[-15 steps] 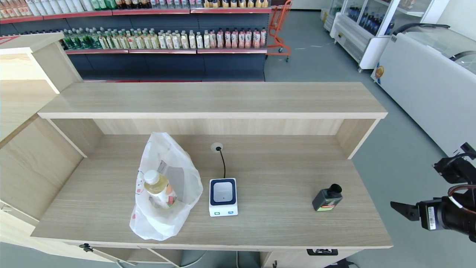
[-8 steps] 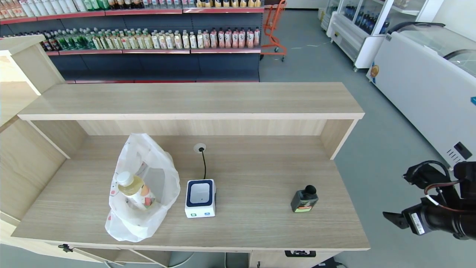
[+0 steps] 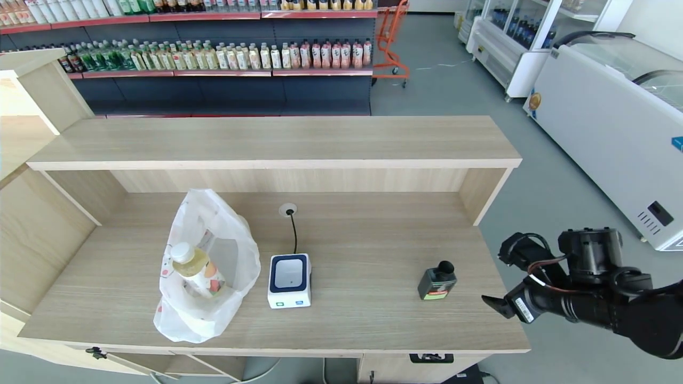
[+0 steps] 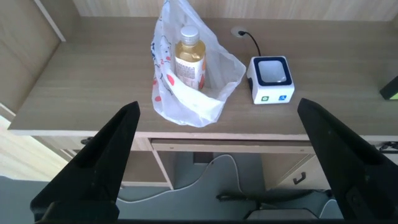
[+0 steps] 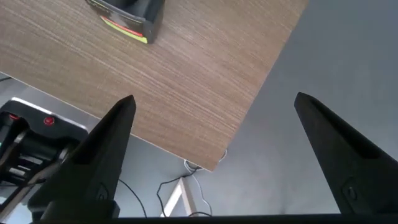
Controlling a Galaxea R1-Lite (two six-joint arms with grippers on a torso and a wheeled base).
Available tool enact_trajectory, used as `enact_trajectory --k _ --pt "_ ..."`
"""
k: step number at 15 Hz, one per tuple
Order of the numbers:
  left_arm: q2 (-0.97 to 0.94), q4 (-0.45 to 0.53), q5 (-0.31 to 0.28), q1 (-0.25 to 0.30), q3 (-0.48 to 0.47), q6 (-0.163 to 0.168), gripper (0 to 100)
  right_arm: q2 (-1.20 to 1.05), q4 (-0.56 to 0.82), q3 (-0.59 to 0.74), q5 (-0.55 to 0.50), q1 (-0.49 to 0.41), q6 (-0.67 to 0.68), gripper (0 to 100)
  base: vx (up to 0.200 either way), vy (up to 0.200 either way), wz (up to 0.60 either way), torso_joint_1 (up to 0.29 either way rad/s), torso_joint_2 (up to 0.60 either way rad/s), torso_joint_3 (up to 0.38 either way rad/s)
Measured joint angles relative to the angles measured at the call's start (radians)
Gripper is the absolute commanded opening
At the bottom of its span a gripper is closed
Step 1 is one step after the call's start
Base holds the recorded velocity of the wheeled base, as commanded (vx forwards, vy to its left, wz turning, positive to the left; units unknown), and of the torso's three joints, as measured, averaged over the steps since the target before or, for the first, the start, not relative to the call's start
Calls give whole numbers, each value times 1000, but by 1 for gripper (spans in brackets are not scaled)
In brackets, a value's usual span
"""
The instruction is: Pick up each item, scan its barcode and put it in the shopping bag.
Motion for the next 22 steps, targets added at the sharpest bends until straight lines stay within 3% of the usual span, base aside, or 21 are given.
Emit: enact_trajectory --k 3,15,16,22 --pt "0 0 0 -1 0 0 100 105 -49 -30 36 61 -44 100 0 0 0 0 0 0" --pt "0 0 0 0 0 0 100 372 -86 -298 143 126 -90 100 0 0 0 0 0 0" --pt "0 0 0 0 0 0 100 383 -86 -309 143 131 -95 0 0 0 0 0 0 0" --pt "0 0 0 -1 0 0 100 435 -88 -363 143 150 -105 0 0 0 0 0 0 0"
